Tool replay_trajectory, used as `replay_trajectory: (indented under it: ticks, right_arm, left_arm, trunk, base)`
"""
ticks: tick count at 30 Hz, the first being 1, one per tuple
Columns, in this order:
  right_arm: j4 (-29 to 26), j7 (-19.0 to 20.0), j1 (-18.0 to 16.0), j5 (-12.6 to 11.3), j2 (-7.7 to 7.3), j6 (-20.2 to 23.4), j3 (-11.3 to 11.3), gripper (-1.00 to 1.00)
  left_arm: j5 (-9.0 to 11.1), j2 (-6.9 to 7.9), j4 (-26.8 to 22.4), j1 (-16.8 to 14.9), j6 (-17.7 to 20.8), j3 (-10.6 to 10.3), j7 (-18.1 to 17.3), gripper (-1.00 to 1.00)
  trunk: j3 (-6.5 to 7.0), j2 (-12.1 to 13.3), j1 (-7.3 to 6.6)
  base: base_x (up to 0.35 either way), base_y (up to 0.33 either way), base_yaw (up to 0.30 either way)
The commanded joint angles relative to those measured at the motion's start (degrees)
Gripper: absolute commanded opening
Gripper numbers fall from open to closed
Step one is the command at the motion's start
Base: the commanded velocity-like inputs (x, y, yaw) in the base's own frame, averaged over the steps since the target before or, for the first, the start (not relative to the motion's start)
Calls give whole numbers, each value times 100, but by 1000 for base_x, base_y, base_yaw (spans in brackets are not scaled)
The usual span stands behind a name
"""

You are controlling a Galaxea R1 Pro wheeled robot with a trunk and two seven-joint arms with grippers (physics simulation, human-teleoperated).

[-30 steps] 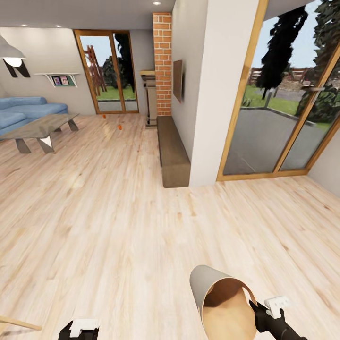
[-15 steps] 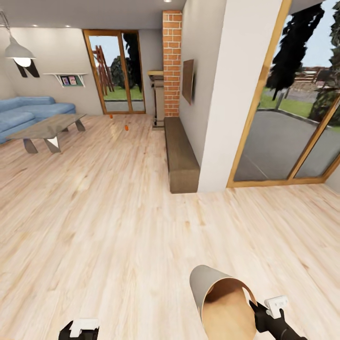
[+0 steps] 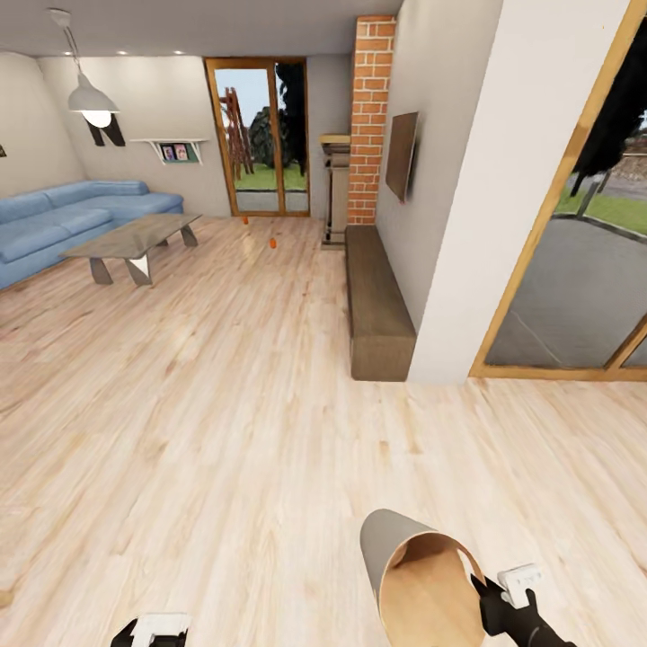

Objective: Put the three can of soda from the living room inside the tash can in the kitchen.

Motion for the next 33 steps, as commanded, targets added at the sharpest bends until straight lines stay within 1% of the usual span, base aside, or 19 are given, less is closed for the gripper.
replay_trajectory:
  ticks: [1, 6, 24, 28, 33]
  right_arm:
    - [-9, 21, -2, -42, 5, 2, -1, -100]
    - [-9, -14, -2, -11, 14, 1, -5, -100]
    - [-9, -21, -2, -4, 20, -28, -5, -100]
    - [-6, -21, -2, -4, 25, -130, -10, -100]
    - [-1, -21, -2, -6, 29, -176, -12, -100]
  left_arm:
    - [1, 0, 35, -1, -2, -1, 0, 100]
    - [8, 0, 141, -2, -4, -3, 0, 100]
    - [14, 0, 162, -3, -8, -4, 5, 100]
    - [14, 0, 162, -3, -9, -4, 3, 100]
    - [12, 0, 162, -3, -9, -4, 8, 100]
  trunk:
    - [1, 0, 0]
    - [1, 0, 0]
    - [1, 0, 0]
    - [1, 0, 0]
    - [1, 0, 0]
  base:
    - [275, 0, 71]
    - [275, 0, 29]
    - [275, 0, 5]
    - [275, 0, 115]
    - [275, 0, 211]
